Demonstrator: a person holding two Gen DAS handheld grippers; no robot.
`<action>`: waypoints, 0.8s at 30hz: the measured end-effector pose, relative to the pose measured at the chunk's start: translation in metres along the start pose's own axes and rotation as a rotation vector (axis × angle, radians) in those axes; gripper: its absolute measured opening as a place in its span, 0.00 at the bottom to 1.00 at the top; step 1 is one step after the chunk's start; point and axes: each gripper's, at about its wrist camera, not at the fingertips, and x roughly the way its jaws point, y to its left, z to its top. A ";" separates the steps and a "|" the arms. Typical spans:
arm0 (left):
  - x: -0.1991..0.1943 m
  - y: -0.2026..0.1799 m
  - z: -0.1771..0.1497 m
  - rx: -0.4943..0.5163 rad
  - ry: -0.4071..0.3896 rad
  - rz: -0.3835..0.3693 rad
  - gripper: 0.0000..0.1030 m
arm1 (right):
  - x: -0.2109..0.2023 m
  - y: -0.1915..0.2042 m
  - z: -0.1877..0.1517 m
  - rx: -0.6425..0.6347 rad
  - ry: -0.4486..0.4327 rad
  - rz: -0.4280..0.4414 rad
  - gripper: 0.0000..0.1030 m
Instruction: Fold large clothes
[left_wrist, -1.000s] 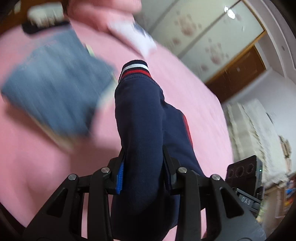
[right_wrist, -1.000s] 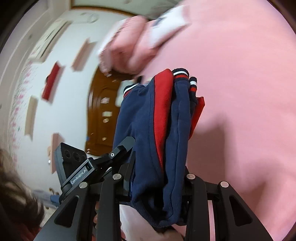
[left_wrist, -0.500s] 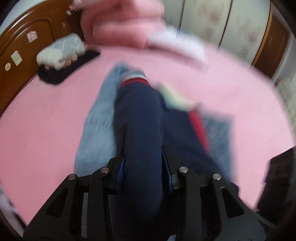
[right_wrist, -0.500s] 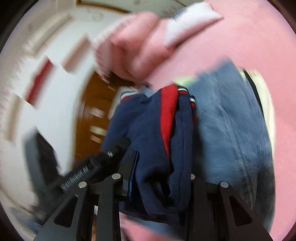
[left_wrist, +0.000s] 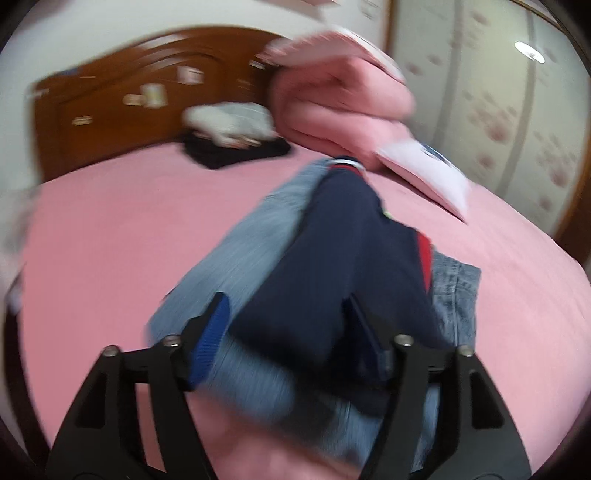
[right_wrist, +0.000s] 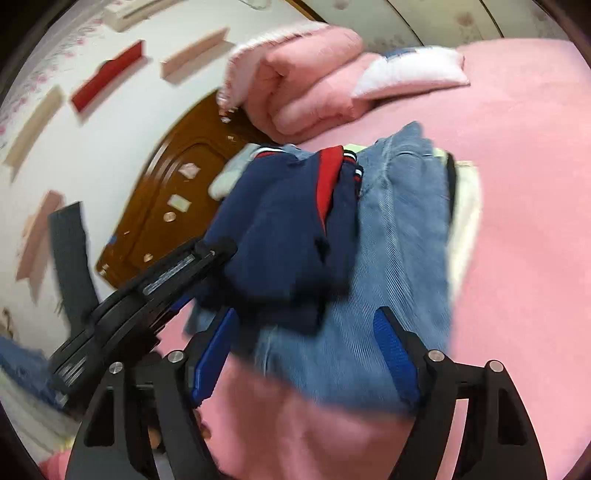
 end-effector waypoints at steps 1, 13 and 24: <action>-0.019 0.003 -0.018 -0.034 -0.010 0.048 0.65 | -0.021 -0.005 -0.014 -0.008 -0.009 -0.002 0.75; -0.176 -0.088 -0.186 0.271 0.332 0.030 0.65 | -0.301 -0.162 -0.243 0.227 0.276 -0.576 0.88; -0.385 -0.170 -0.309 0.713 0.491 -0.278 0.65 | -0.554 -0.163 -0.360 0.400 0.267 -0.722 1.00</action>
